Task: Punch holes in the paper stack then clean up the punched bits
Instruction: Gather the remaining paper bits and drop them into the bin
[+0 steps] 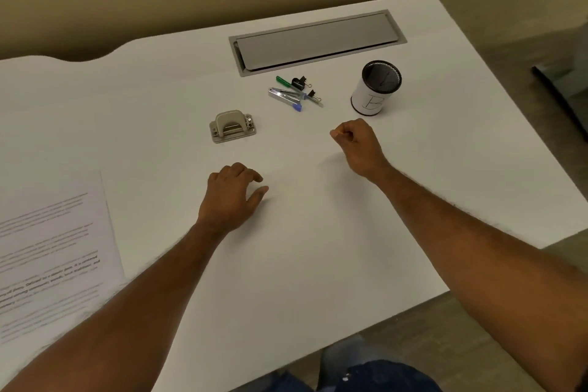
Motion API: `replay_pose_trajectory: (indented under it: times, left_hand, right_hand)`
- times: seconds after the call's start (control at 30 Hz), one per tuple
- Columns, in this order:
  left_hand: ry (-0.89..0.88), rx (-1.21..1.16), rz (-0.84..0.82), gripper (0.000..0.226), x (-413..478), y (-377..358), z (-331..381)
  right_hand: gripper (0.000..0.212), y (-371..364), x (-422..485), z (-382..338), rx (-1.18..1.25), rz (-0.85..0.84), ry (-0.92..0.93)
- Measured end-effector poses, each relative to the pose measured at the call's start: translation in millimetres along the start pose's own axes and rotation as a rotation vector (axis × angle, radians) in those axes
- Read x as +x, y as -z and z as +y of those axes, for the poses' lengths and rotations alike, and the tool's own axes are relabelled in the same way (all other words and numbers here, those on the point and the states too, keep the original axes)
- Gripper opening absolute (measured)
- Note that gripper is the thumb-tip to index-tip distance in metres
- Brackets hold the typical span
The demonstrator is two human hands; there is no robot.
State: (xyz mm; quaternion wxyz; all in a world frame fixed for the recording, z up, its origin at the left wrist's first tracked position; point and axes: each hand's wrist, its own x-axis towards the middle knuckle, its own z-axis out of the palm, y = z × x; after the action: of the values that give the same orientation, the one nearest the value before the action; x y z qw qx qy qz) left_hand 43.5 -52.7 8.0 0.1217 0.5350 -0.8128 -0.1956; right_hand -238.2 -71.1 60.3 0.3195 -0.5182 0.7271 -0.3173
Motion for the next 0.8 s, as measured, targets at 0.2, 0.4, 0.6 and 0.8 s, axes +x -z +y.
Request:
replay_pose_trajectory:
  times: [0.2, 0.4, 0.6, 0.8]
  left_hand:
    - [-0.084, -0.001, 0.031, 0.026, 57.7, 1.8, 40.0]
    - [-0.161, 0.001, 0.029, 0.029, 110.7, -0.5, 78.1]
    - [-0.181, -0.008, 0.038, 0.031, 146.9, -4.8, 98.6]
    - [-0.199, -0.018, 0.056, 0.03, 167.9, -7.3, 108.4]
  right_hand:
    - [0.026, 63.4, 59.6, -13.0, -0.116, 0.221, 0.028]
    - [0.023, 103.1, 114.9, -5.1, -0.381, 0.156, -0.055]
    - [0.017, 116.6, 136.1, 1.7, -0.459, 0.112, -0.022]
    - [0.012, 124.0, 142.5, 9.0, -0.507, 0.085, 0.046]
